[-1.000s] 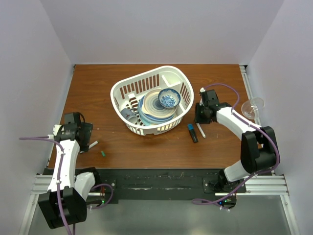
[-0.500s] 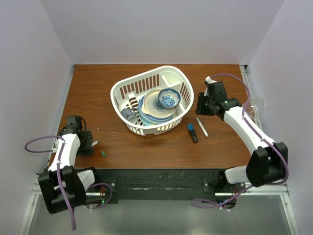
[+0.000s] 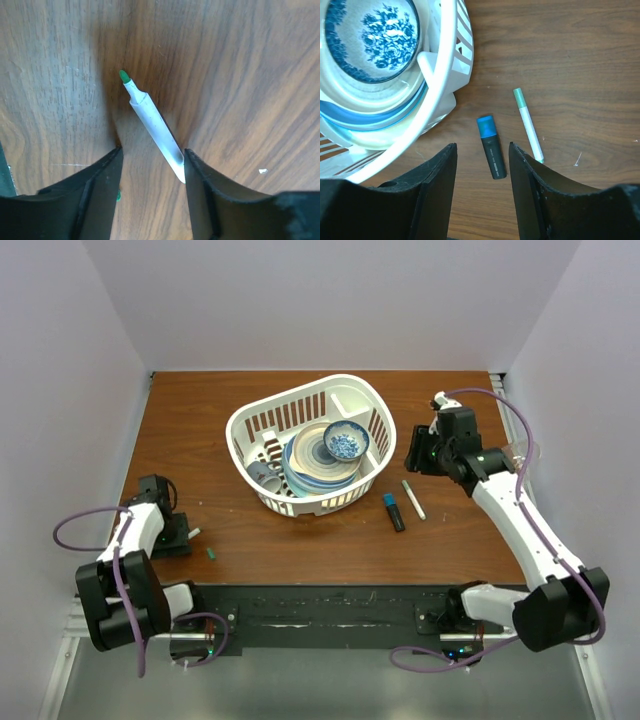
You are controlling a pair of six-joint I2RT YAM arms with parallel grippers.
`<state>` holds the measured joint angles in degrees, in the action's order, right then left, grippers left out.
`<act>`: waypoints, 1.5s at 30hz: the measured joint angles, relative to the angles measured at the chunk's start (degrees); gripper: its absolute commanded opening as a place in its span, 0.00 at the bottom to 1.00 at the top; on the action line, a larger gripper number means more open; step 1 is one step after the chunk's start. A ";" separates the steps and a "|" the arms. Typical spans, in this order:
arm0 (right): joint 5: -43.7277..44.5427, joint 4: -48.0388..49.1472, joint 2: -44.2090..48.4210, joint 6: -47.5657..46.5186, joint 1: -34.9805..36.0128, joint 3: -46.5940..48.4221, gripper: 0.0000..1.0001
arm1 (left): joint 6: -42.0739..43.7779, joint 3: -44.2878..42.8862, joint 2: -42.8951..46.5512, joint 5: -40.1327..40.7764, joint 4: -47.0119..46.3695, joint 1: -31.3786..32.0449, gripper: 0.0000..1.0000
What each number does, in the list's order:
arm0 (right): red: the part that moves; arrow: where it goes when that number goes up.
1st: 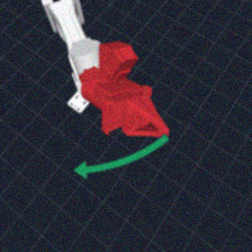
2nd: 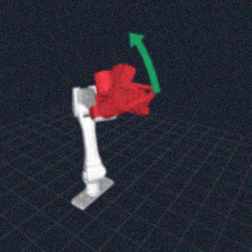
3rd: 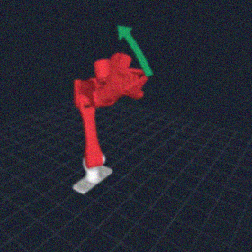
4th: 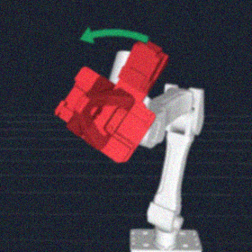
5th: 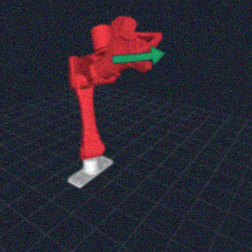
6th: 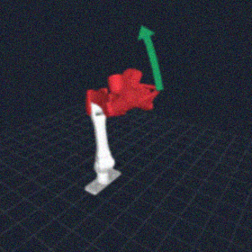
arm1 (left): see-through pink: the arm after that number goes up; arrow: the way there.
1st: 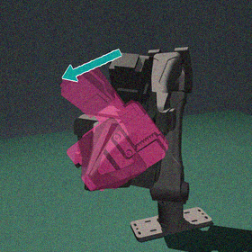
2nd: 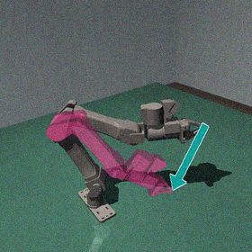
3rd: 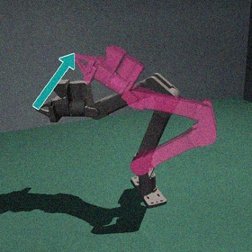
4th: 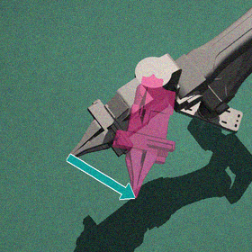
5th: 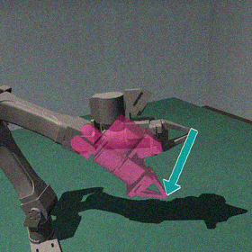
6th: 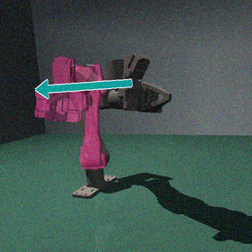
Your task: Insert the pens into the pen caps
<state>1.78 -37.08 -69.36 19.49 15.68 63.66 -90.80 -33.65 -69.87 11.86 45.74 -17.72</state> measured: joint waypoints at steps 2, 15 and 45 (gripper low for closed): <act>-0.02 -0.46 1.57 0.04 0.00 0.09 0.50 | 0.42 -0.11 -0.55 0.28 0.26 0.00 0.35; -2.95 -1.53 7.10 1.22 0.00 2.14 0.50 | 7.74 0.42 -0.55 2.34 -4.57 0.00 0.00; -14.78 13.25 -16.22 13.60 28.30 22.51 0.54 | 47.21 -3.08 27.02 -32.61 -24.06 11.23 0.00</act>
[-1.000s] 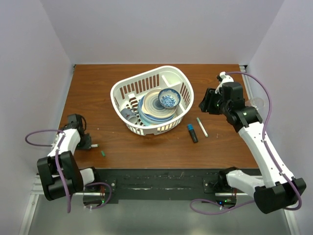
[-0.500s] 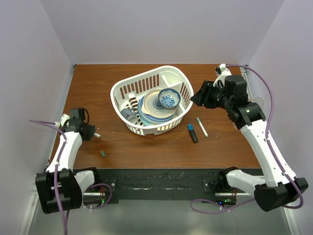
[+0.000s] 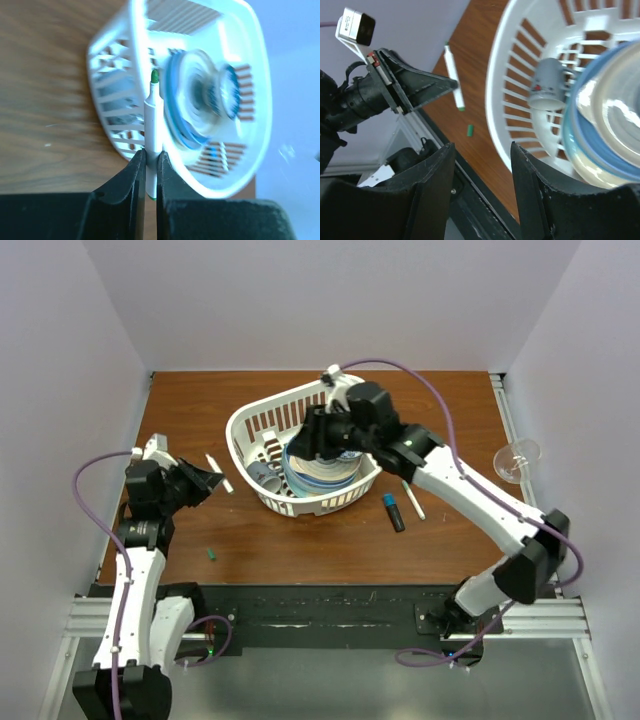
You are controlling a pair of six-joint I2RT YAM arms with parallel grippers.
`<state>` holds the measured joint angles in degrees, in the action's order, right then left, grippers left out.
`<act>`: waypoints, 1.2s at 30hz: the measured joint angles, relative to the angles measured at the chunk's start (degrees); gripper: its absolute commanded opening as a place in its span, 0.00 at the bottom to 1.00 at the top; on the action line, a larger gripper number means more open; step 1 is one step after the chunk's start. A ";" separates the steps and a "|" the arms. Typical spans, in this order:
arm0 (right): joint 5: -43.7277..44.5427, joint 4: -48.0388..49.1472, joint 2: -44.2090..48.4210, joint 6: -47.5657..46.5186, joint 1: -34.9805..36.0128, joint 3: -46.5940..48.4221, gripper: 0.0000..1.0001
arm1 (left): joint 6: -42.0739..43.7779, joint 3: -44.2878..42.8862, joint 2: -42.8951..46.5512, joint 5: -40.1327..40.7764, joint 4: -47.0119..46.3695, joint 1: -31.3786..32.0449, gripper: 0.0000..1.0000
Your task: Insert the pens into the pen caps
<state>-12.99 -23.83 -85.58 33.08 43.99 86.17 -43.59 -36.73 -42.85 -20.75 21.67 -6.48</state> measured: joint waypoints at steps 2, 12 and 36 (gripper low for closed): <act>-0.02 1.92 -3.91 0.44 3.04 2.64 0.55 | 0.92 0.26 1.05 -5.70 -2.34 0.15 0.00; 0.02 6.73 -15.17 1.03 9.81 11.02 0.58 | 3.72 2.08 5.55 -24.11 -11.37 0.92 0.00; 4.52 6.49 -16.33 1.97 11.93 12.02 0.00 | -1.53 4.37 6.03 -31.82 -20.72 1.70 0.02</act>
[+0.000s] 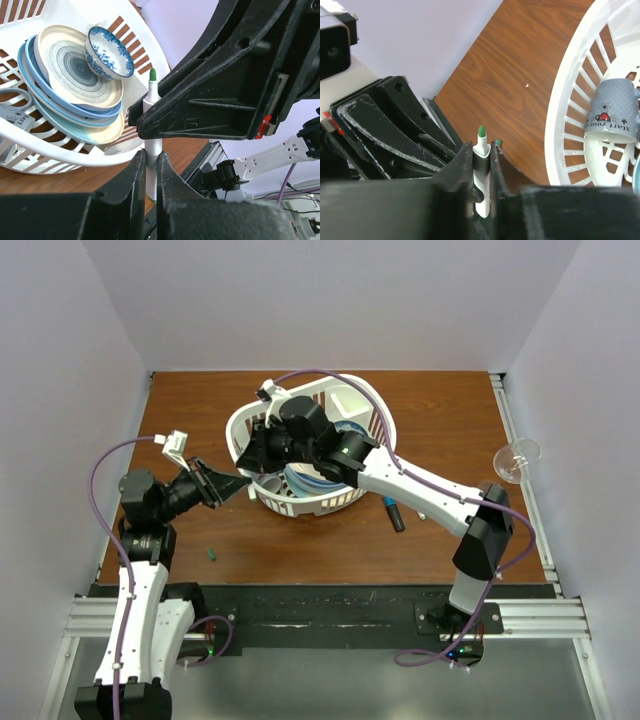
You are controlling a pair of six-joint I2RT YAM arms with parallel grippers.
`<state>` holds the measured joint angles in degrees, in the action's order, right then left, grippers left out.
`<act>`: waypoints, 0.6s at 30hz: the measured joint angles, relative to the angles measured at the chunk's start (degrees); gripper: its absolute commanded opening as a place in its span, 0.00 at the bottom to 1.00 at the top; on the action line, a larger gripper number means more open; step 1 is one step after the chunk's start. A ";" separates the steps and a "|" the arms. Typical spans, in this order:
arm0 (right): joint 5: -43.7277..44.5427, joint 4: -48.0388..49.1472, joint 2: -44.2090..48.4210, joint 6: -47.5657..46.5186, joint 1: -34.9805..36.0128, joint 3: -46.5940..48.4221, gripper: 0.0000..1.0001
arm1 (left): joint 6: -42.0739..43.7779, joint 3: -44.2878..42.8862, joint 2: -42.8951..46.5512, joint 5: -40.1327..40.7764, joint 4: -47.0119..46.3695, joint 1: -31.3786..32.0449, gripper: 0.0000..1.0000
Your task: Insert the pens into the pen caps
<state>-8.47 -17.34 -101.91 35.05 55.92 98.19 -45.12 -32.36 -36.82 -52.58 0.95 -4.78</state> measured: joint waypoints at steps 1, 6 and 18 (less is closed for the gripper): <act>0.07 0.04 0.13 0.02 0.00 -0.07 0.00 | -0.35 0.00 0.02 0.00 -0.26 -0.02 0.08; 1.42 -0.15 2.05 0.09 0.07 -0.85 0.00 | -1.66 0.00 0.07 -1.14 -2.69 0.07 0.44; 3.45 0.20 4.79 0.17 0.02 -0.63 0.00 | -5.16 2.73 0.52 -3.80 -10.64 0.20 0.46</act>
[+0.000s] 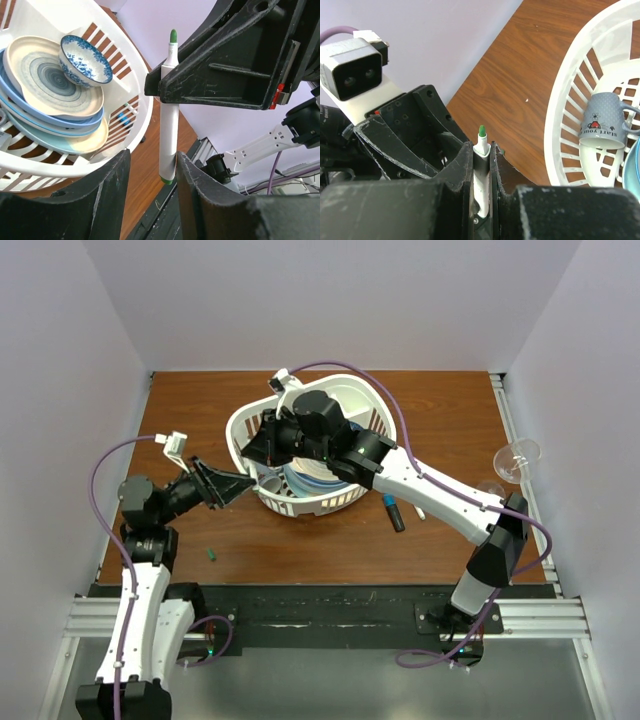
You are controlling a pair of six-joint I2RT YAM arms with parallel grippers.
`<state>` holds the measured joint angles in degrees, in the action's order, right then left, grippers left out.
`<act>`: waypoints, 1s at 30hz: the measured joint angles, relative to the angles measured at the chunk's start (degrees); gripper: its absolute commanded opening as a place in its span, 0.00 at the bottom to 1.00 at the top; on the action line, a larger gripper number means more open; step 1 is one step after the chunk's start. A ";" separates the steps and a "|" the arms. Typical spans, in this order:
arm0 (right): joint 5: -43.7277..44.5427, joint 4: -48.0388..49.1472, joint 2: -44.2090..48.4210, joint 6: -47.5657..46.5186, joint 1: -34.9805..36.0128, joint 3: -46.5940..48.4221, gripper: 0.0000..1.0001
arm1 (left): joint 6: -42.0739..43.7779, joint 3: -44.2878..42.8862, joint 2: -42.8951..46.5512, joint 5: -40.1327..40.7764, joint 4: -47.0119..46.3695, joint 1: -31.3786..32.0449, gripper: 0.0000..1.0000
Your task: Insert the pens into the pen caps
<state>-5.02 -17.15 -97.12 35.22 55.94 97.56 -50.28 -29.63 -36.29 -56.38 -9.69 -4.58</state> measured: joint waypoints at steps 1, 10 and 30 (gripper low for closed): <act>-0.02 0.13 0.00 0.09 0.00 0.00 0.00 | -0.52 0.33 -0.04 -0.20 -0.92 0.11 0.45; -0.02 1.64 -0.09 1.27 -0.04 -0.07 0.03 | -5.88 2.47 -0.42 -1.49 -8.87 0.90 0.00; -3.80 11.67 6.51 5.05 0.00 -13.73 0.01 | -10.45 3.30 -0.48 0.24 -13.20 0.98 0.00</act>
<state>-8.82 -5.48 -90.61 40.27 55.94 83.83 -60.73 -26.33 -36.77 -56.14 -22.90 -3.60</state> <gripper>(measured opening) 0.154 0.073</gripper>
